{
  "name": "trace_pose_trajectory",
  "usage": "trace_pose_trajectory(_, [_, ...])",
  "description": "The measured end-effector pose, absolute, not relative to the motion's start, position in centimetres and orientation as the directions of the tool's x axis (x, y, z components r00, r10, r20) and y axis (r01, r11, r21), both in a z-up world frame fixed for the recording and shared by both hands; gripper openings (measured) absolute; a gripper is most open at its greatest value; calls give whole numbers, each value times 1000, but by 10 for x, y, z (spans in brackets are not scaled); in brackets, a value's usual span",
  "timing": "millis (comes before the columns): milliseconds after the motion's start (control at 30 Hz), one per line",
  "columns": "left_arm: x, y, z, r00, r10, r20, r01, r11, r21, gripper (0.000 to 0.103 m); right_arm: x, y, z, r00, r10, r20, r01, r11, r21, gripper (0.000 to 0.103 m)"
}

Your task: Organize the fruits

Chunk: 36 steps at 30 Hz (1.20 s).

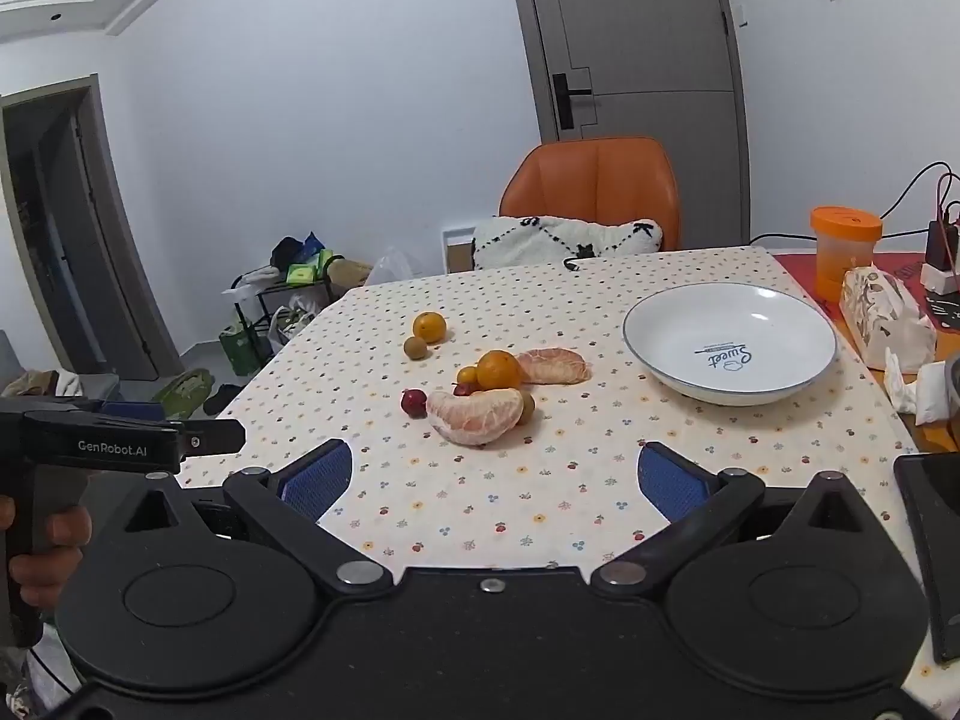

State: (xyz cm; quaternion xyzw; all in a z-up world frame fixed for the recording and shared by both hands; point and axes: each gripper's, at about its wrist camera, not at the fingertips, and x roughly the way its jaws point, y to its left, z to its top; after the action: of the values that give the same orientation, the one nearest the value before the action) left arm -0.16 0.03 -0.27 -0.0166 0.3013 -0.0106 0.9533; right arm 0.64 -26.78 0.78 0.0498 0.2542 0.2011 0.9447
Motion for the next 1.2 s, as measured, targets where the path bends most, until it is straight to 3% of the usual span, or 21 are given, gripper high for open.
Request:
trace_pose_trajectory(233, [1,-2,-8,815,-17,-579,-3,999,-34,103,9,-271,6,780,416,-468,-337,909,246,103])
trace_pose_trajectory(1200, [1,4,-5,806,-9,-592,-22,999,-45,103,10,-271,3,785,408,-467,-339,913,227,103])
